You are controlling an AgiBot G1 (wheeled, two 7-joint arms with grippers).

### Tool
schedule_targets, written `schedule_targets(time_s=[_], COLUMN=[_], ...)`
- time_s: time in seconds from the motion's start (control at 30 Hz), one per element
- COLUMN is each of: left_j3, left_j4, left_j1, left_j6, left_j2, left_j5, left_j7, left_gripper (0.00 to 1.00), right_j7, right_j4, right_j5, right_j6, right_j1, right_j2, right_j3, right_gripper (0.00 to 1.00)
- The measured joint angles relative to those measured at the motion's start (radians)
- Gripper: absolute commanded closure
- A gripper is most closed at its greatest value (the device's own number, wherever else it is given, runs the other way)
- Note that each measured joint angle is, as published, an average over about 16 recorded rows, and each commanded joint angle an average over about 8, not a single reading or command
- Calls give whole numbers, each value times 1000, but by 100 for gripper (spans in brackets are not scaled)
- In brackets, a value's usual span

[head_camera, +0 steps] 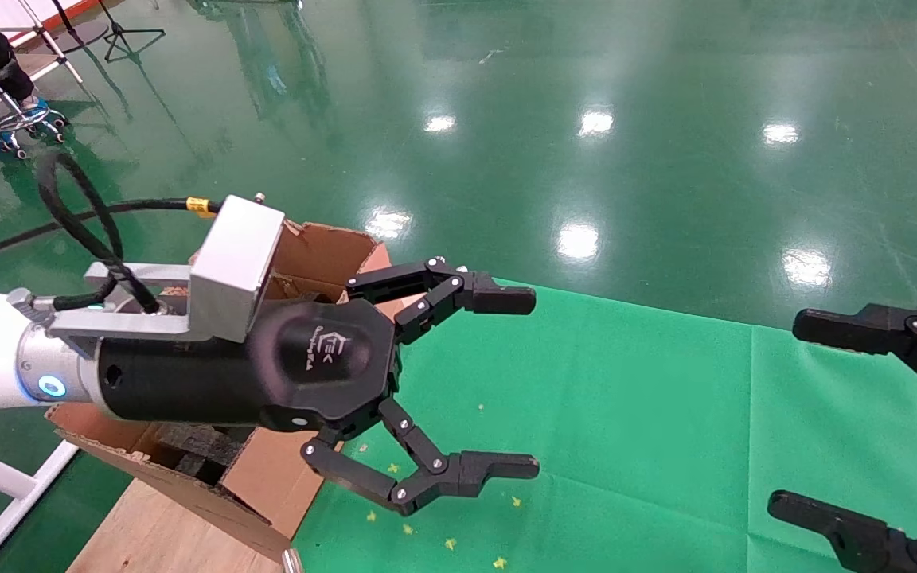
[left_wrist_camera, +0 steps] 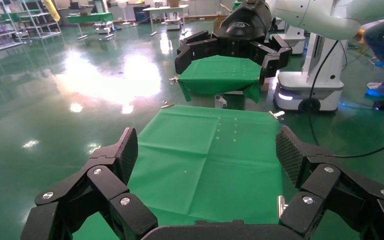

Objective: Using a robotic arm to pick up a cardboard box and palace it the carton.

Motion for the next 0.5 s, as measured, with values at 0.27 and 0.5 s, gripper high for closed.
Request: schedule_targets(time_s=[0.27,0.5], left_j3=[0,0], left_j4=[0,0], left_j1=[0,0], left_j6=[0,0], left_j2=[0,0], left_j5=[0,0], left_j7=[0,0], left_gripper=[0,0], right_j7=[0,0], right_j4=[0,0], right_j5=[0,0], right_j6=[0,0], right_j1=[0,0], right_j2=[0,0], right_j3=[0,0], right_gripper=[0,0])
